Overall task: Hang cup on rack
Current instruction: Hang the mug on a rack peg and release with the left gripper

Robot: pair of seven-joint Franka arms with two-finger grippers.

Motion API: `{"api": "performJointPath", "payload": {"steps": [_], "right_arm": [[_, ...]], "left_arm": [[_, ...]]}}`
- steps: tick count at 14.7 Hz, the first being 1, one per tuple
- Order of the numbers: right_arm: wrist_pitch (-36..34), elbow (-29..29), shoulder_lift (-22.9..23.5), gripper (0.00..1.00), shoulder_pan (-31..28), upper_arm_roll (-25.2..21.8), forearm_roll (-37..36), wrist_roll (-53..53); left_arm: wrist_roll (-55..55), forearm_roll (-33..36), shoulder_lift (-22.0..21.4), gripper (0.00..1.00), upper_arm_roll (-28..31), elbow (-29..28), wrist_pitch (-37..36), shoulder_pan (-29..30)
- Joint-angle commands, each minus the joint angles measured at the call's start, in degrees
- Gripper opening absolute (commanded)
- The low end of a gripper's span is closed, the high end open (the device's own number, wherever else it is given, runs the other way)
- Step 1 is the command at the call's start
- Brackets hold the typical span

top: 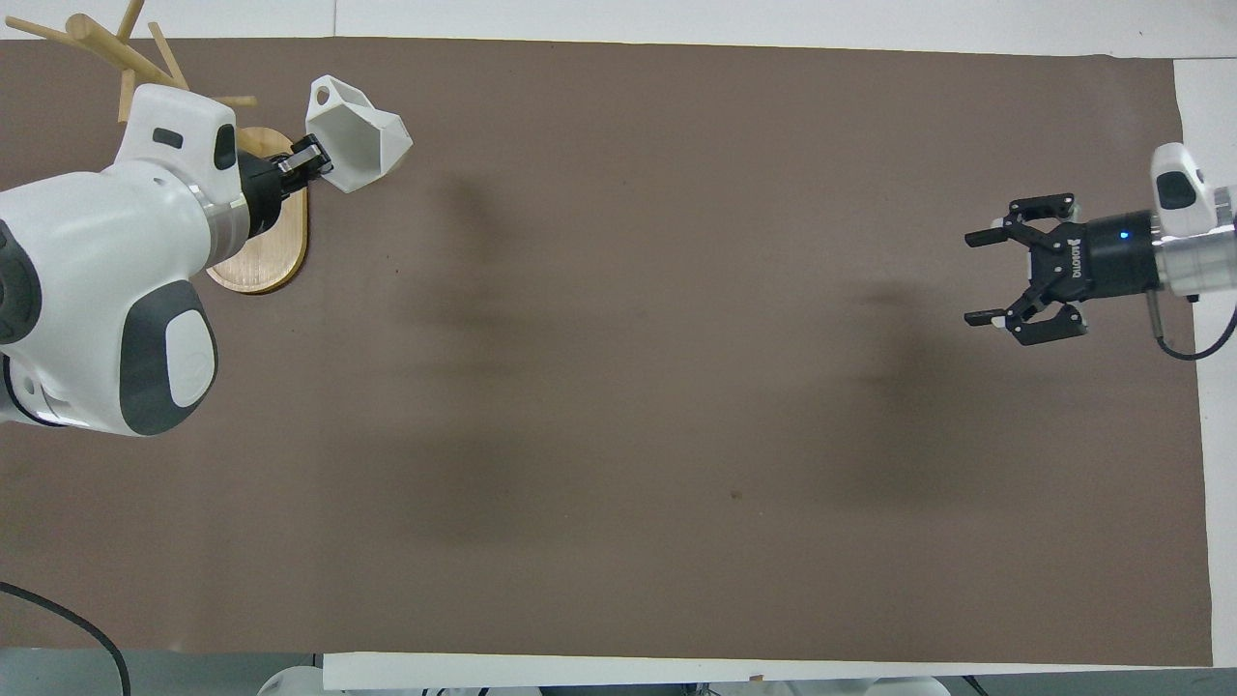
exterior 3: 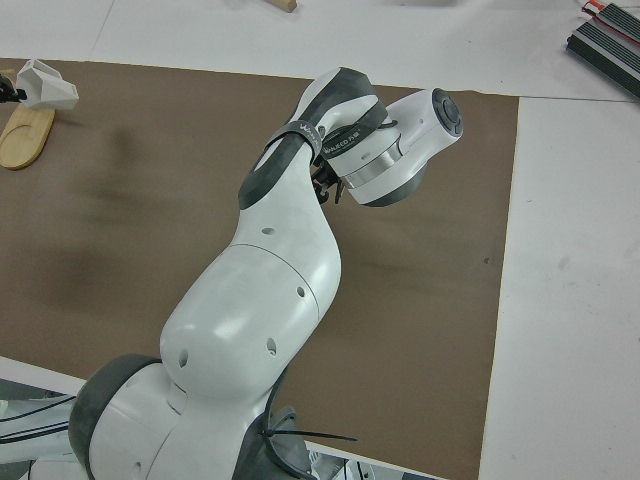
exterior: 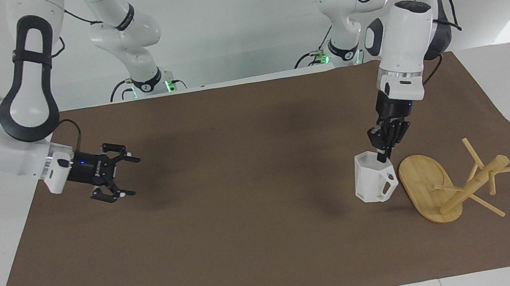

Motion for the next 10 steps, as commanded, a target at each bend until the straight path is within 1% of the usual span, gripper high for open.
{"api": "performJointPath", "payload": {"steps": [1,4,5,7,9,10], "right_arm": [[-0.59,2.41,-3.48,1.0,-2.0,0.77,-10.17,8.83],[-2.16,3.91,-7.17,1.0,-3.06,0.77,-17.48,17.36],[-2.6,4.43,-9.18,1.0,-2.53,0.77,-19.58,20.87],[-3.65,5.66,-12.79,1.0,-1.57,1.56,-23.97,32.44],[-10.48,10.3,-13.07,1.0,1.59,1.56,-30.82,44.22],[-14.43,12.15,-13.07,1.0,2.38,1.56,-32.86,51.76]], "left_arm": [[3.65,0.24,-2.32,0.0,-0.64,-4.69,5.09,4.62],[4.28,0.32,0.76,0.0,-0.64,-4.17,8.69,5.87],[4.19,0.32,1.99,0.0,-0.64,-3.12,9.05,5.78],[4.28,0.32,3.05,0.0,-0.64,-2.5,9.22,5.78],[4.37,0.41,3.4,0.0,-0.64,-2.49,9.4,5.87],[4.8,0.32,3.41,0.0,-0.64,-2.49,9.4,6.13]]}}
